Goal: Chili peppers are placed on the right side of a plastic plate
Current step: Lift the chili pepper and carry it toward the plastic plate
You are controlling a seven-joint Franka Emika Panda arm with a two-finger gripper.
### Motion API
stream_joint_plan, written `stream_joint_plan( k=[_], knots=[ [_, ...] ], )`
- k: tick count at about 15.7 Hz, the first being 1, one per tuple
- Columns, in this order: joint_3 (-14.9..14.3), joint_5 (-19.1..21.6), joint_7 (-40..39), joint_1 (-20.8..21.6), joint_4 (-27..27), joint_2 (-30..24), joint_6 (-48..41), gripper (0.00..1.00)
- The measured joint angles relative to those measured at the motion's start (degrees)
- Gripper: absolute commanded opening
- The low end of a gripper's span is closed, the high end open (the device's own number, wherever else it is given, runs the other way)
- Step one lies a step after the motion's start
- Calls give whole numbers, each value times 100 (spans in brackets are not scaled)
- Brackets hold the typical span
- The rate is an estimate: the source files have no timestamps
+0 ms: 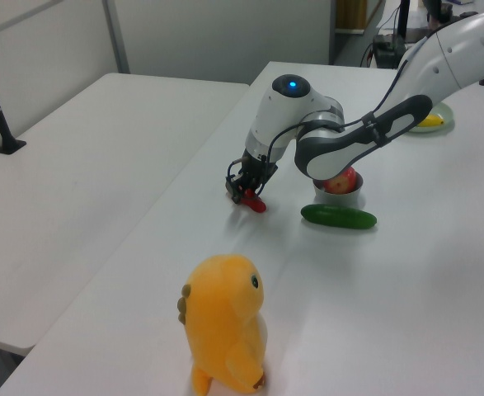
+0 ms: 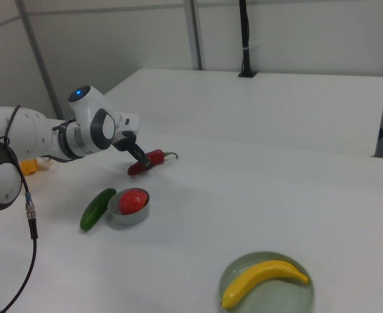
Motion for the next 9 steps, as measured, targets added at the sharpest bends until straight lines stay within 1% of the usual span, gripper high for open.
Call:
stream_joint_plan(
  k=[3, 5, 7, 9],
  knots=[
    [-24, 0, 1, -45, 24, -1, 52, 9],
    [-44, -1, 3, -158, 83, -41, 64, 9],
    [-53, -25, -47, -346, 82, -227, 66, 9],
    [-61, -32, -341, -562, -63, -553, 64, 10]
  ],
)
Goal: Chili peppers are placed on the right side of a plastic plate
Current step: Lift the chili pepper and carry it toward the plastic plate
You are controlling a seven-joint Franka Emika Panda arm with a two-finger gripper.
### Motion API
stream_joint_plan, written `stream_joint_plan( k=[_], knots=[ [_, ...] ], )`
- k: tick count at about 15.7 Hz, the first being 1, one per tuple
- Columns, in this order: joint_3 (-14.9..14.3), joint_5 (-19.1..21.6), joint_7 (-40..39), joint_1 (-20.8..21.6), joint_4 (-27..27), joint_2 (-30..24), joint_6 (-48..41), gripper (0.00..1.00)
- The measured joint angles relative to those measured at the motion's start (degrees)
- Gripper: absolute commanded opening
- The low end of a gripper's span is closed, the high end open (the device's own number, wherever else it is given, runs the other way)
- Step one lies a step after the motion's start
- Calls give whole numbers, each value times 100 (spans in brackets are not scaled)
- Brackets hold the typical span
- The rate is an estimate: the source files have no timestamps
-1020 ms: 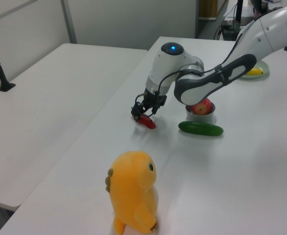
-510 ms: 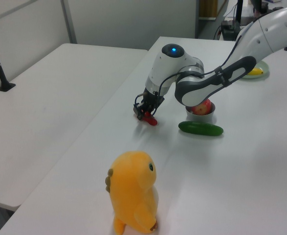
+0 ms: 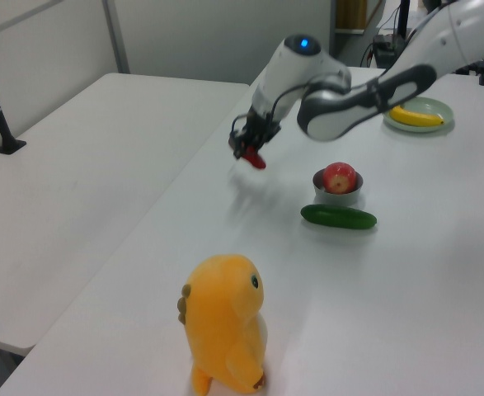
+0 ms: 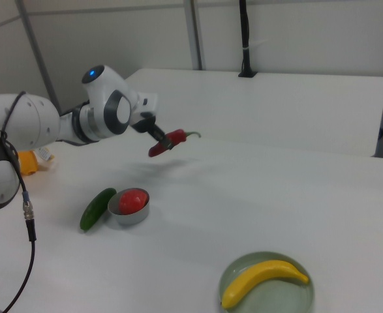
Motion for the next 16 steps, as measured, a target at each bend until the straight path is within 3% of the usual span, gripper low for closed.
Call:
stream_joint_plan(
  k=[3, 7, 12, 16],
  knots=[
    [-4, 0, -854, -352, -531, -627, -107, 10],
    [-8, 6, -2605, -828, -1079, -1286, -809, 10],
    [-39, 9, -4936, -1414, -1665, -1827, -1295, 10],
    [-162, 9, -6111, -1905, -1953, -2043, -1398, 10]
  ],
)
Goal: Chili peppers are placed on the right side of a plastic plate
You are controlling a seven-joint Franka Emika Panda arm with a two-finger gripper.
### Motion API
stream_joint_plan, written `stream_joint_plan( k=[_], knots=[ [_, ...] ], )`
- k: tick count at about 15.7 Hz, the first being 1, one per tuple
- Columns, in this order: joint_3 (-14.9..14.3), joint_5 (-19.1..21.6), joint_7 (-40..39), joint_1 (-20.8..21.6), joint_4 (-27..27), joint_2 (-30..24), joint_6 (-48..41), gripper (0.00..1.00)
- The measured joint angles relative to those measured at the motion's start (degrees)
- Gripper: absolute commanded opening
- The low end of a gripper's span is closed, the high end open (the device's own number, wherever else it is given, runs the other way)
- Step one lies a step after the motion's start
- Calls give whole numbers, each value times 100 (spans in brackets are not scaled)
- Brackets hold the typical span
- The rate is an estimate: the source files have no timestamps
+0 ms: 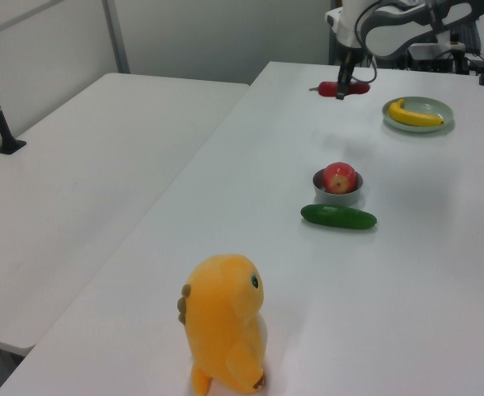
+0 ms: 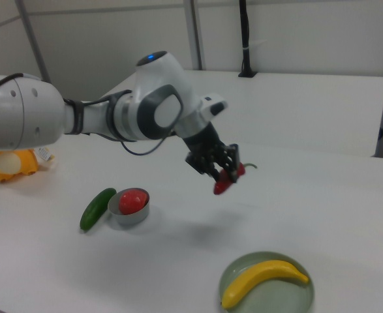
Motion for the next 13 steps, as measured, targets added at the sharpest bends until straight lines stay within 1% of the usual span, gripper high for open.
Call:
stream_joint_plan(
  k=[4, 6, 8, 13],
  knots=[
    [-258, 12, -670, -329, -46, -6, 0, 10],
    [-334, 48, -994, -517, -61, -5, 0, 10],
    [-354, 69, -1334, -833, -95, 3, 0, 10],
    [-367, 75, -1838, -1351, -209, 20, 0, 10]
  ],
)
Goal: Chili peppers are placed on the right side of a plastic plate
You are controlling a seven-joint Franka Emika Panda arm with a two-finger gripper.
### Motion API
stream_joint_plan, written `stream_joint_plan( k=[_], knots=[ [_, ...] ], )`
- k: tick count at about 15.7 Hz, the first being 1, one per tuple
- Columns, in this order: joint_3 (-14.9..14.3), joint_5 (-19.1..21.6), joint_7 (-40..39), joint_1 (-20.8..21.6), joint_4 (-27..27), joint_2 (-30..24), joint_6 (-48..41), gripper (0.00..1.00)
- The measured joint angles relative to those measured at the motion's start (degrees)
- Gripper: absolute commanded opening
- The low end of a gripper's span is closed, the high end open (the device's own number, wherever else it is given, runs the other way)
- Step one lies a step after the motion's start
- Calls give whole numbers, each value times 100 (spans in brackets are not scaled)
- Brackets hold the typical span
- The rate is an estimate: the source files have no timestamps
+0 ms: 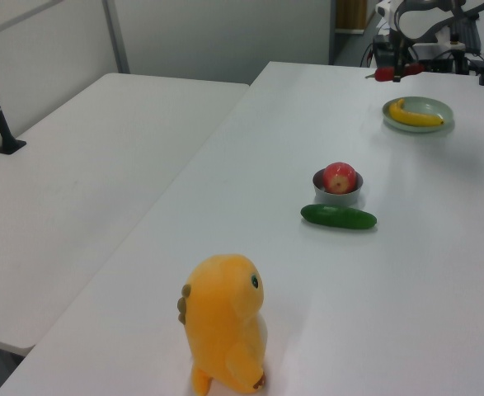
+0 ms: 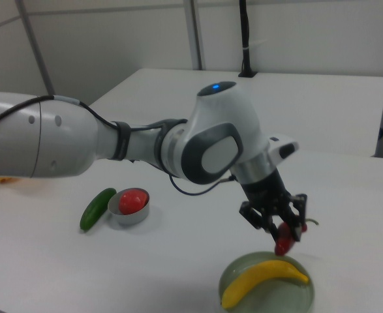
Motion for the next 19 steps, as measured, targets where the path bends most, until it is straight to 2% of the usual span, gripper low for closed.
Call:
stream_joint_plan(
  k=[8, 14, 15, 17, 18, 19],
  knots=[
    [-17, 14, -653, -658, -35, 148, 221, 11],
    [-53, 24, -687, -751, -32, 667, 923, 11],
    [-52, 24, -687, -744, -27, 719, 959, 16],
    [-52, 24, -687, -738, -5, 766, 971, 43],
    [-53, 24, -687, -738, 3, 767, 971, 80],
    [-53, 24, -687, -739, 12, 767, 971, 100]
  ],
)
